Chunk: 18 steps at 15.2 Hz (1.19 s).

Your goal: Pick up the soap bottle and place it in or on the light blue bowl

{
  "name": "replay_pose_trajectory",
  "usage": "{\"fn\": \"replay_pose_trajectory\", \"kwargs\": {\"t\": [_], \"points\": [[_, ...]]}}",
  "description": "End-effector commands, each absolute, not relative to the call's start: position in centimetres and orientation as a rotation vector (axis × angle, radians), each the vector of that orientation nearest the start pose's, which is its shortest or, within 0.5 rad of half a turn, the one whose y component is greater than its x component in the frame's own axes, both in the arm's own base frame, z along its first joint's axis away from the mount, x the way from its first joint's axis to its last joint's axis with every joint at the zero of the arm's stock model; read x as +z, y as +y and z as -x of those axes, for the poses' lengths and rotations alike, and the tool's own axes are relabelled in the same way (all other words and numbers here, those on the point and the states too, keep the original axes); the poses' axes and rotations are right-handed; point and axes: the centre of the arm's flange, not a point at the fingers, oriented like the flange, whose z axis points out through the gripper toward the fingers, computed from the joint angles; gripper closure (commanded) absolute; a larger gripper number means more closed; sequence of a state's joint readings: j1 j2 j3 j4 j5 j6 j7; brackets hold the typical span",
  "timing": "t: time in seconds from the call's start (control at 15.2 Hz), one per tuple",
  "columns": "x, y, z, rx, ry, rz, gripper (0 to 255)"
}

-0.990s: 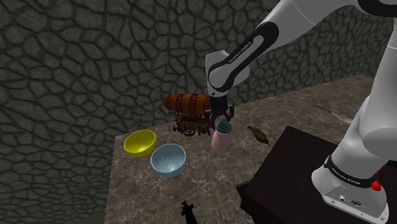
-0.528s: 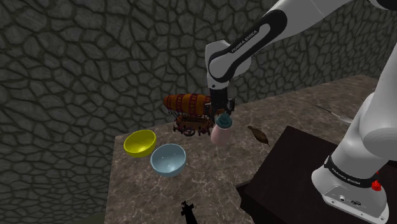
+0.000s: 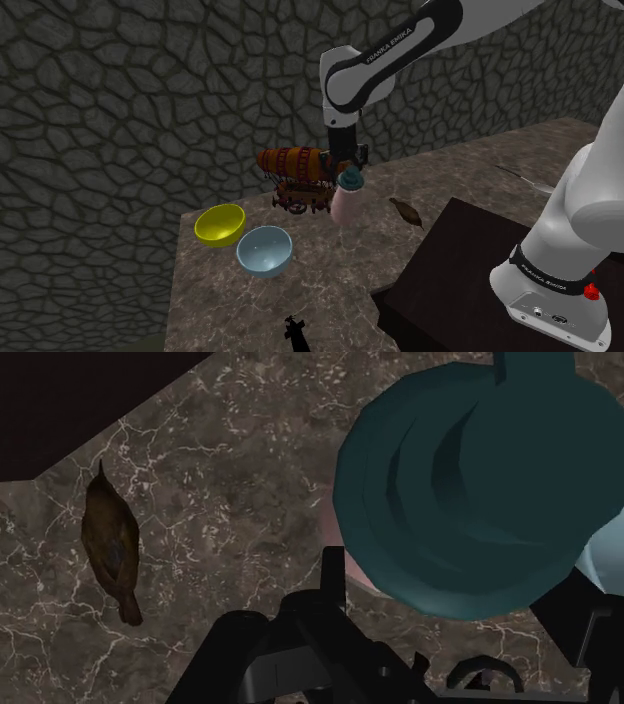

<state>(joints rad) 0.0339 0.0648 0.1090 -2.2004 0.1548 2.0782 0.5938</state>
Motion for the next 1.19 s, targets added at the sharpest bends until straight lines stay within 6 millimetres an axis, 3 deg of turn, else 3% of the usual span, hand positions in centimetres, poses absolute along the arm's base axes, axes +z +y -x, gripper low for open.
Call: {"fn": "replay_pose_trajectory", "kwargs": {"t": [0.0, 1.12], "points": [[34.6, 9.6, -52.5, 0.343, 0.815, 2.954, 255], [38.1, 26.2, -67.2, 0.343, 0.815, 2.954, 255]]}}
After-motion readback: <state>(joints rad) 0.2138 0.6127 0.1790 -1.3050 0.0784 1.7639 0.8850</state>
